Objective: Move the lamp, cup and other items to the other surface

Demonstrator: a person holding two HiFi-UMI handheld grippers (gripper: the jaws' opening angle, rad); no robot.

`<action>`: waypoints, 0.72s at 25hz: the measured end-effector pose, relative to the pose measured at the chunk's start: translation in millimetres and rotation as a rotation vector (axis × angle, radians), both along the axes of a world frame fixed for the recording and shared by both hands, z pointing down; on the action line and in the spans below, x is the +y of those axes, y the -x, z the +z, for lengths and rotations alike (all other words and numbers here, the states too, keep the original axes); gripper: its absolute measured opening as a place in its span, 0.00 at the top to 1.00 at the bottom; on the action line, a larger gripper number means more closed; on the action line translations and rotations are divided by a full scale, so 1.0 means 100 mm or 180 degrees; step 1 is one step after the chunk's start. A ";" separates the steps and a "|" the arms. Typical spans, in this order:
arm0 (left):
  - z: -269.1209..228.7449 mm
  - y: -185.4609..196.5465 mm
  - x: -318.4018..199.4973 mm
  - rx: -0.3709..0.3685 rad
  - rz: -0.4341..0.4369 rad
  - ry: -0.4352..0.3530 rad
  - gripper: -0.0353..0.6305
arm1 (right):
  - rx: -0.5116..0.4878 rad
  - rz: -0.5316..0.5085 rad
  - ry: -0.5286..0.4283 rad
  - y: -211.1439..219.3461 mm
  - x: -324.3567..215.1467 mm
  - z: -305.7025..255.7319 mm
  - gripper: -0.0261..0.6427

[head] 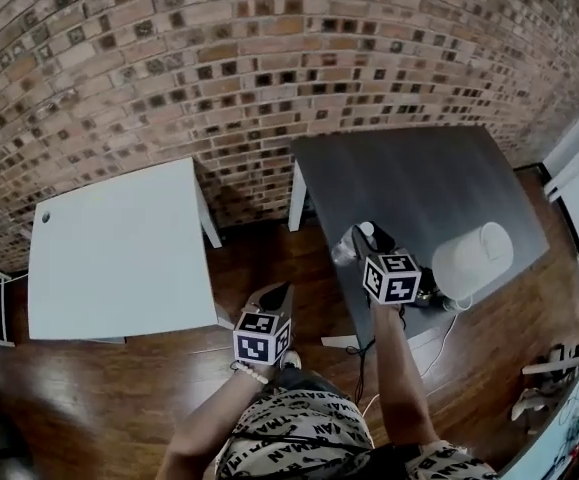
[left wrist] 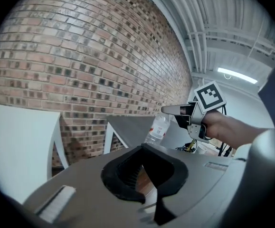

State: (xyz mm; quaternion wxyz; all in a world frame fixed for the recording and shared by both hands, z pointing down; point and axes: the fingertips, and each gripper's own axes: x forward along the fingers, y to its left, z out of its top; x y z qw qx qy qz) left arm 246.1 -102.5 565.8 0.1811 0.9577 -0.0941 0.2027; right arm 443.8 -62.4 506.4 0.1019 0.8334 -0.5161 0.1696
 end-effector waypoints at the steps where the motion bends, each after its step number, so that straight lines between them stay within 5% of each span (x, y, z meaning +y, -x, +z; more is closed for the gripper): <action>1: 0.01 0.11 -0.07 -0.0013 -0.0068 -0.0003 0.95 | 0.0001 -0.0076 -0.0018 0.11 -0.11 -0.04 0.71; 18: 0.17 2.55 -1.12 -0.0140 -0.1888 0.0012 0.95 | -0.0058 -0.2101 -0.0093 2.90 -2.32 -0.17 0.71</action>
